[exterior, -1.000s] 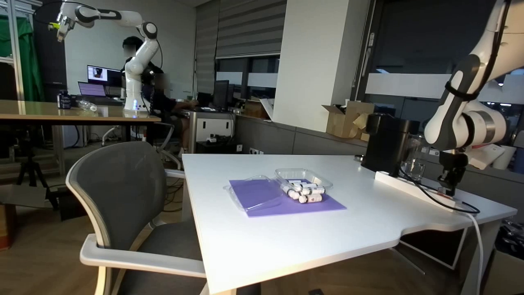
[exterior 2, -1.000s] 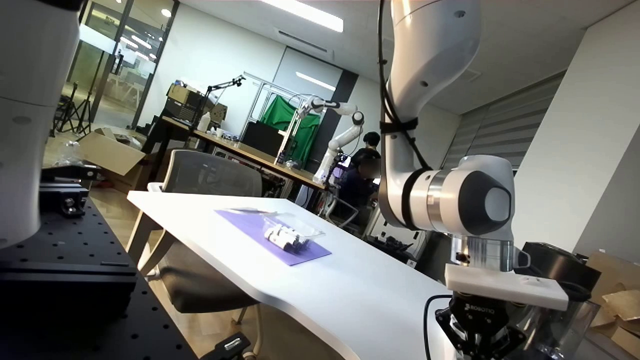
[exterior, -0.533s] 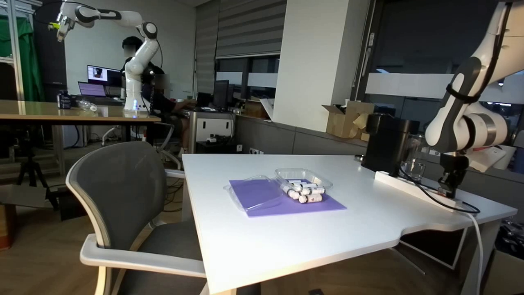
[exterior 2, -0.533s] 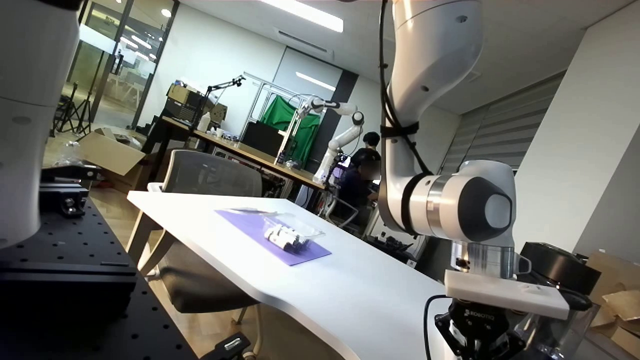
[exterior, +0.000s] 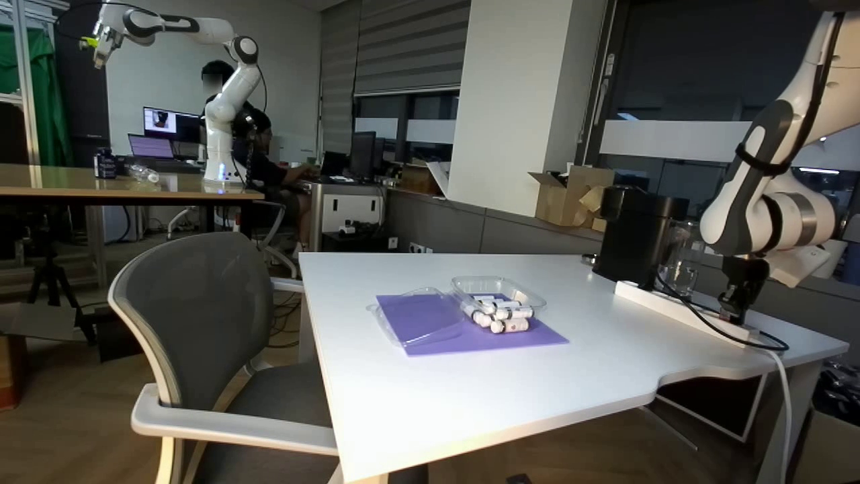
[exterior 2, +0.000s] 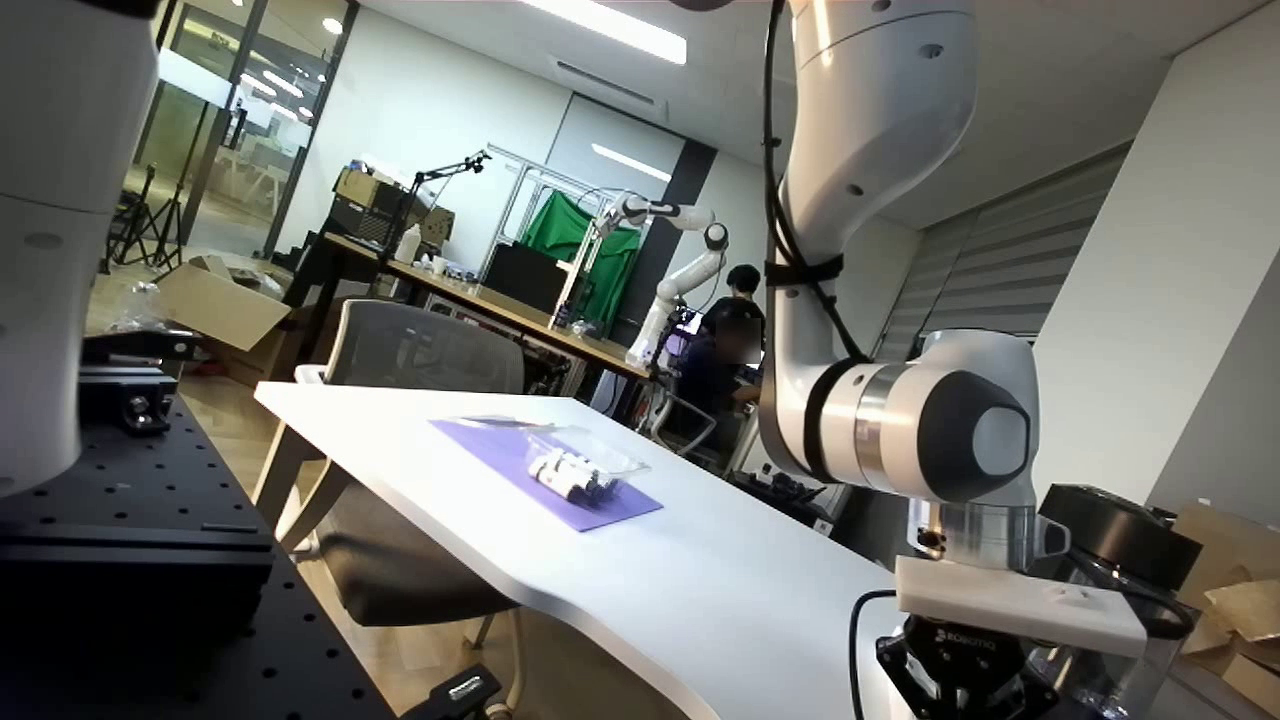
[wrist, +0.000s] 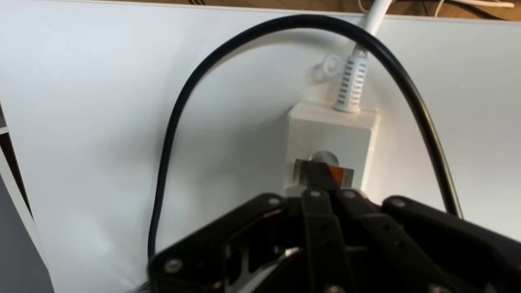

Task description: Press the big switch on the adapter

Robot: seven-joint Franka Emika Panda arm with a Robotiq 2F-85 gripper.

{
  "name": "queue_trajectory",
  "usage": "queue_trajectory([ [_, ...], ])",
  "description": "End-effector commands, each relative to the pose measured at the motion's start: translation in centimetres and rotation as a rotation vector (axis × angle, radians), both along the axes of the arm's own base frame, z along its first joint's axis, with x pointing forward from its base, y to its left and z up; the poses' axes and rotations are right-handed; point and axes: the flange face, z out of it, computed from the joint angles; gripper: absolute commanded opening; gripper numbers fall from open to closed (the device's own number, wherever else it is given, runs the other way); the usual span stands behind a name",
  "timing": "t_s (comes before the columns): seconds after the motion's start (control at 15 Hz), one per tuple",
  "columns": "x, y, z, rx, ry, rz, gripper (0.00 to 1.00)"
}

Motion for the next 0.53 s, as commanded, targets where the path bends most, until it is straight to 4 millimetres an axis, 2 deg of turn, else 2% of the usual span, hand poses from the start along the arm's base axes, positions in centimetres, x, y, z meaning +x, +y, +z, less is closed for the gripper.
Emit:
queue_trajectory([
  [0.0,0.5,-1.2,-1.1,0.037,0.008,-0.013,0.00],
  [0.47,0.7,-5.1,-1.3,0.223,0.057,-0.069,0.00],
])
